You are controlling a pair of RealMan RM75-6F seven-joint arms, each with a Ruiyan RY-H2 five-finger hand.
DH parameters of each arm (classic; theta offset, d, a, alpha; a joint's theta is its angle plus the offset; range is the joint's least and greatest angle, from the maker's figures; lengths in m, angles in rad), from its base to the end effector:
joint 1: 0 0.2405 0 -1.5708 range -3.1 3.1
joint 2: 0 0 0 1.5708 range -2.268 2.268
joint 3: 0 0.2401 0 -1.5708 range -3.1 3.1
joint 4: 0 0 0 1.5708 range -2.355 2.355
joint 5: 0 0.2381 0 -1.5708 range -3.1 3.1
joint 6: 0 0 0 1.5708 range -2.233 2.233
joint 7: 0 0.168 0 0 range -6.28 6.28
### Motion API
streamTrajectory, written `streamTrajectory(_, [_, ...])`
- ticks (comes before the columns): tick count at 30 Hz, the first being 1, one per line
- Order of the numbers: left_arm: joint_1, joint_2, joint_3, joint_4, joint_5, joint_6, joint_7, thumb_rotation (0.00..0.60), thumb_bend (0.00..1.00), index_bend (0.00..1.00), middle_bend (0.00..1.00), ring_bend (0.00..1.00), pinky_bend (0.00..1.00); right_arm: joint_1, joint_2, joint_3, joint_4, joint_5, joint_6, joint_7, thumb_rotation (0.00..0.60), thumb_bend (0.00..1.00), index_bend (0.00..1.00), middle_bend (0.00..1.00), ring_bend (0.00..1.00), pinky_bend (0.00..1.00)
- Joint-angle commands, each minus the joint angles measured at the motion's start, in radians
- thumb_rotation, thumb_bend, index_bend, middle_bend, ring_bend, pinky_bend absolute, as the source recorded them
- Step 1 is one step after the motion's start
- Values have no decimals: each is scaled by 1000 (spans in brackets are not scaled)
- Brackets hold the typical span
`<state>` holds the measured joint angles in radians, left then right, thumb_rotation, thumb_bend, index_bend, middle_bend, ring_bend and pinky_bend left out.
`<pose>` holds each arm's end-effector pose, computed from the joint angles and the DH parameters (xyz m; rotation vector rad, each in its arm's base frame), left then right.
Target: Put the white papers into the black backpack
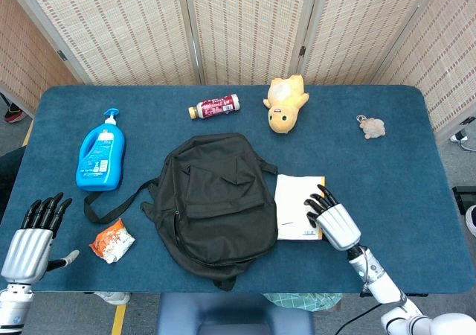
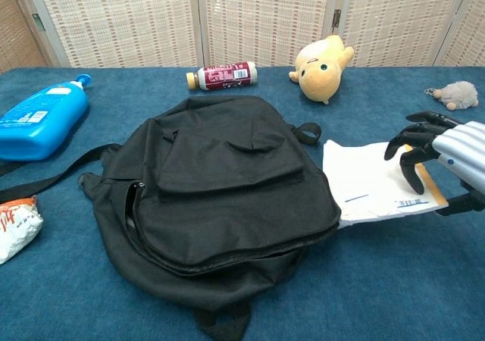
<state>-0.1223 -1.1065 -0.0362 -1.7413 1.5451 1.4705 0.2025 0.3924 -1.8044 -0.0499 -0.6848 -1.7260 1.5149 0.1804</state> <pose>-0.2662 0.2102 0.1108 -1.4981 -0.8087 -0.8818 -0.2740 -0.2830 -0.0353 1.8201 -0.5740 1.1344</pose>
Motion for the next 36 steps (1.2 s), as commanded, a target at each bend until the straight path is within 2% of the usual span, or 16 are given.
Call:
streamTrajectory(1, [-20, 8, -6, -1, 15, -17, -7, 600, 122, 62, 57, 43, 0, -19, -5, 24, 38, 16, 52, 9, 600, 358, 763, 385, 256, 105])
streamTrajectory(6, [-71, 25, -17, -12, 49, -65, -17, 600, 121, 62, 57, 43, 0, -28, 14, 71, 70, 41, 137, 19, 600, 359, 791, 399, 268, 105])
streamTrajectory(11, [-138, 40, -29, -23, 83, -133, -40, 600, 121, 66, 57, 44, 0, -21, 63, 97, 50, 40, 200, 6, 600, 359, 794, 401, 272, 108])
streamTrajectory(21, [-300, 23, -49, -32, 126, -315, -76, 600, 122, 84, 57, 46, 4, 23, 219, 105, -146, -17, 249, -130, 600, 359, 794, 401, 271, 109])
streamTrajectory(28, [-415, -31, -40, -46, 146, -460, -64, 600, 122, 106, 57, 47, 4, 49, 334, 110, -325, -56, 235, -244, 600, 359, 794, 401, 273, 109])
streamTrajectory(36, [-532, -127, -28, -12, 140, -607, -95, 600, 122, 138, 57, 48, 3, 52, 390, 116, -414, -71, 218, -301, 600, 359, 794, 400, 273, 109])
